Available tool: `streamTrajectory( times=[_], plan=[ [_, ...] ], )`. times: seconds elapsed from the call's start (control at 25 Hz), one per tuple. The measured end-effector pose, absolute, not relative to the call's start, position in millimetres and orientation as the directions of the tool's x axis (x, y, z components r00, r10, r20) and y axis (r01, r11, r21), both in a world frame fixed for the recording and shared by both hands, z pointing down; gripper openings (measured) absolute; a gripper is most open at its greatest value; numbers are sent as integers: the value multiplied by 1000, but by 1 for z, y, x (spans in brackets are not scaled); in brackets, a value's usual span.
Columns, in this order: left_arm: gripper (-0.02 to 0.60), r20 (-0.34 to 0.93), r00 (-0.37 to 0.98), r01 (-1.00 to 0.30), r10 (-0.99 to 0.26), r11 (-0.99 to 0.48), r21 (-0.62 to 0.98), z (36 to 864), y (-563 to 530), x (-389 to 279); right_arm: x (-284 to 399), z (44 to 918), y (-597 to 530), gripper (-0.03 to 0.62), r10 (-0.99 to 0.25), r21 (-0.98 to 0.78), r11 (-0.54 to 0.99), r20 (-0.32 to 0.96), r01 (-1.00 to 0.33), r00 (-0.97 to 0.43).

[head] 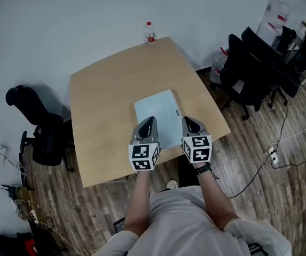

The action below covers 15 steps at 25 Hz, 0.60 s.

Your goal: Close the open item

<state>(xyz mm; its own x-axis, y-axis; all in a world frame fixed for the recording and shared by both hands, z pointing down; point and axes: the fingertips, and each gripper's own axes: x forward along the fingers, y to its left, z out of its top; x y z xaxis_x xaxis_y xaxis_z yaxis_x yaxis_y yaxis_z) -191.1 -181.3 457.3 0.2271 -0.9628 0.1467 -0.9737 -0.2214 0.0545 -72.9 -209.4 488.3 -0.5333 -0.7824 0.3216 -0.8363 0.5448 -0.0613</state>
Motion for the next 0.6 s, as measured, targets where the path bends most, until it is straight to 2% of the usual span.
streamTrajectory(
  times=[0.6],
  plan=[
    [9,309,307,-952,-900,-296,81,543,-260,-168,-68,585,-267,14,-644,-198,572,493,-796,-585]
  ],
)
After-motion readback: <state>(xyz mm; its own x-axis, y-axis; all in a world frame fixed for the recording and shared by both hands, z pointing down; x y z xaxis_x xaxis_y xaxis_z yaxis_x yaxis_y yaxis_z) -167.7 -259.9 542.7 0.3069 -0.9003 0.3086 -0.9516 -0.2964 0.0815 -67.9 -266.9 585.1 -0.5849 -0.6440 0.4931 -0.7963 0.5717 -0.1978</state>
